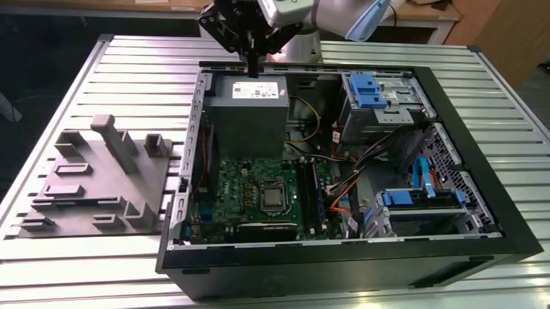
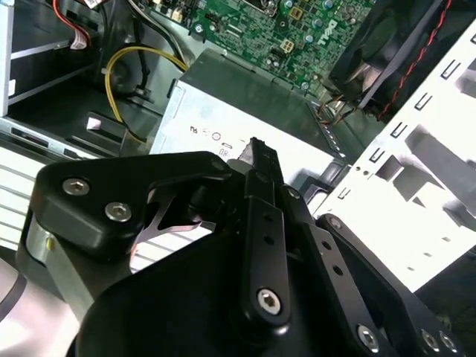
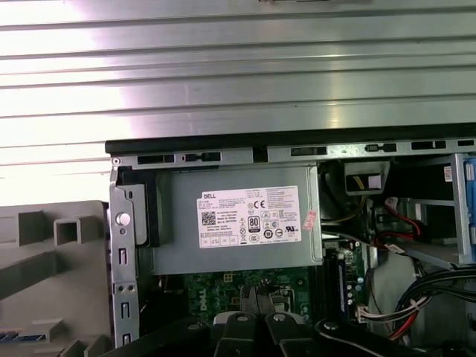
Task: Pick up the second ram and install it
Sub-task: 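Reach for the second ram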
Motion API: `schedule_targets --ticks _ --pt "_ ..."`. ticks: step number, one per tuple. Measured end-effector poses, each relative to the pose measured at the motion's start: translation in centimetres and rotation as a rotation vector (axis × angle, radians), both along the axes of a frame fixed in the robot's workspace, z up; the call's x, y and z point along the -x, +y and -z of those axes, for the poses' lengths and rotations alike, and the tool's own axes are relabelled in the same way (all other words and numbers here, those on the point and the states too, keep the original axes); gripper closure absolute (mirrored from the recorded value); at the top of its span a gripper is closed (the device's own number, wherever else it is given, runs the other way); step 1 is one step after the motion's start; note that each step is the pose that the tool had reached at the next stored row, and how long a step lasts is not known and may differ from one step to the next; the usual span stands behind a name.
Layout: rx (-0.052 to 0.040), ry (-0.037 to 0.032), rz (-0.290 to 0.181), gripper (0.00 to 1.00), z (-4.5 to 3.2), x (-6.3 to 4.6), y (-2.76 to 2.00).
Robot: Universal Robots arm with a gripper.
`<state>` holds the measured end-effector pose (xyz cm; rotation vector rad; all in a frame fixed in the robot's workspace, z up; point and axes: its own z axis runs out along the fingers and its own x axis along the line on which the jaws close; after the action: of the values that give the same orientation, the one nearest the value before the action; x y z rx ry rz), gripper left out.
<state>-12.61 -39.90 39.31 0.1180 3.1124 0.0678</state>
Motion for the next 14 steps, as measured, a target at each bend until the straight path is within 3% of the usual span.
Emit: schedule_targets --ticks 8,14 --pt "0.0001 0.0 0.0 0.9 0.04 0.8 0.0" --pt "0.0001 -0.0002 0.0 0.9 0.06 2.1 0.0"
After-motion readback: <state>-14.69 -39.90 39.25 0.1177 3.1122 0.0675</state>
